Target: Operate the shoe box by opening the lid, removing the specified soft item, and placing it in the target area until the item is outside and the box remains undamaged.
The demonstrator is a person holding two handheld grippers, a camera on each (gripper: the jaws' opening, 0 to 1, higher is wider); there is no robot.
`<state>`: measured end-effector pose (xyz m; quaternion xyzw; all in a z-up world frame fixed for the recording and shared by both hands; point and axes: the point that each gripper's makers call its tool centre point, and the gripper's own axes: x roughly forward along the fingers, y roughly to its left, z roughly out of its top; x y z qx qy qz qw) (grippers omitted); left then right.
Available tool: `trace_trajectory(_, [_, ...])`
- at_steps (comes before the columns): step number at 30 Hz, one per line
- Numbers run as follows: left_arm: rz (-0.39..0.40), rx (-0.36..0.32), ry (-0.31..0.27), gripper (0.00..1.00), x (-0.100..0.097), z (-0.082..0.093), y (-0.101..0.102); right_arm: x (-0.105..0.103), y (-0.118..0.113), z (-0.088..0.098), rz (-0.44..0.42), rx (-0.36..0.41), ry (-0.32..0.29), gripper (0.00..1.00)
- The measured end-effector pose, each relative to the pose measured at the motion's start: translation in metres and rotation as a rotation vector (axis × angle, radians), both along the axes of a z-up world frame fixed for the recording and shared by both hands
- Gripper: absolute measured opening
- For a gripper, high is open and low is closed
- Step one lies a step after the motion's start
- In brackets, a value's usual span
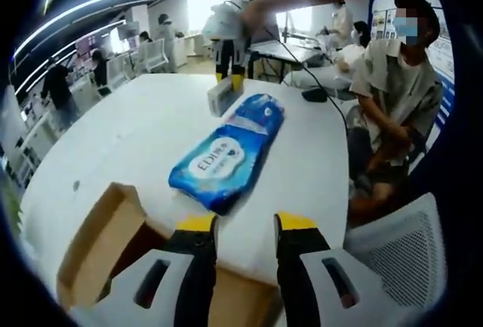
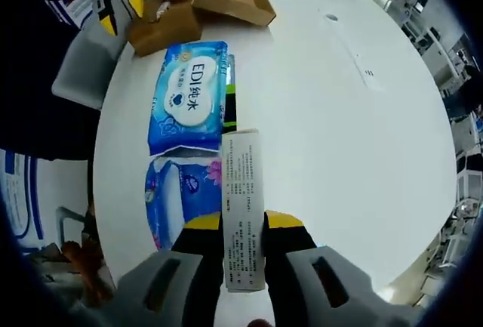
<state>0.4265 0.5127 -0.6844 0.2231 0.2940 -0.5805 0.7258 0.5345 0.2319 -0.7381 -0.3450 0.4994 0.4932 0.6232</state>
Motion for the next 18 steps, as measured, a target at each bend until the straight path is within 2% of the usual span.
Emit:
trace_trajectory(2, [0.012,0.0,0.018,0.28,-0.001,-0.003,0.001,-0.002,0.0,-0.004,0.007,-0.002,0.011,0.17])
trace_trajectory(18, [0.014,0.018,0.022,0.29,0.001,-0.009,-0.002,-0.005,-0.007,-0.027,0.011,-0.001,0.043,0.17])
